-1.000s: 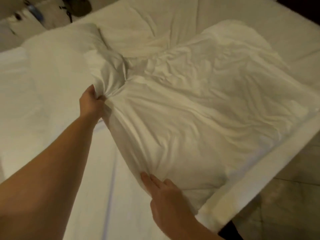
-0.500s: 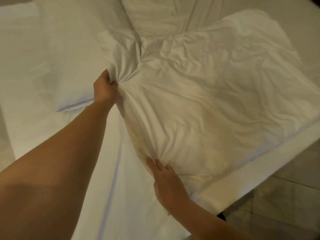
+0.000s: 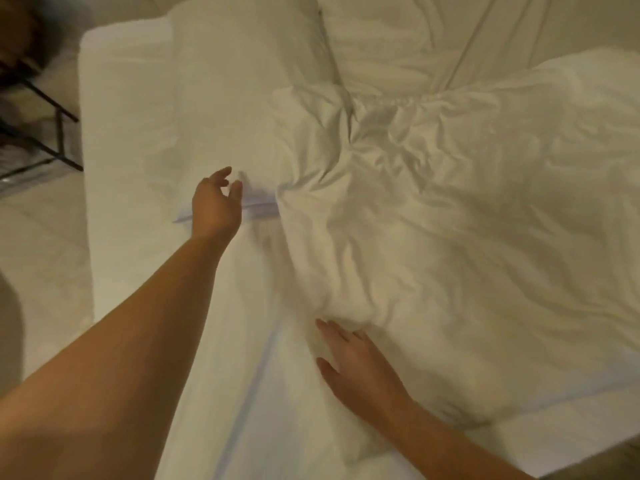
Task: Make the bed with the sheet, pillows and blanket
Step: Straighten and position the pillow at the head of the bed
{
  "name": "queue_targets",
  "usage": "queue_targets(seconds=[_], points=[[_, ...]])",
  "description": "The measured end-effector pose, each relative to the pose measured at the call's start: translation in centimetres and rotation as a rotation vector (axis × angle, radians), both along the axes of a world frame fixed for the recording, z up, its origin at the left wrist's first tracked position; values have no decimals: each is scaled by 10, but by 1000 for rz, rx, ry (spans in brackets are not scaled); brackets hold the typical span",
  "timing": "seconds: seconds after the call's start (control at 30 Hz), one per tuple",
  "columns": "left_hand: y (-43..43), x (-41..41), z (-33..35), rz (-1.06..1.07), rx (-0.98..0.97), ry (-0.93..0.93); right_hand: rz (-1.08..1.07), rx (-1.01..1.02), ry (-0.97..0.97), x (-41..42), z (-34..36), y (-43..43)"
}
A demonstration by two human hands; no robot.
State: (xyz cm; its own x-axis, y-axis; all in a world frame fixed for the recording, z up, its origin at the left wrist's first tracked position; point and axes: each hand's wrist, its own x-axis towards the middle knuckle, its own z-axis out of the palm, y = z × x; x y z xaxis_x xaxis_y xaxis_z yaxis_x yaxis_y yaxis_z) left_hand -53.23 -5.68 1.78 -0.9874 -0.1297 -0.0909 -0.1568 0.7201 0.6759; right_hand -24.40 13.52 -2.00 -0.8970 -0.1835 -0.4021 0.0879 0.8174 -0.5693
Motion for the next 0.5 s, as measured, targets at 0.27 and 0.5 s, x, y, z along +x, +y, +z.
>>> queue_targets(seconds=[0.27, 0.5], points=[[-71, -41, -31, 171, -149, -104, 25, 51, 439, -156, 16, 1], [-107, -69, -67, 265, 93, -198, 176, 244, 576, -285, 16, -60]])
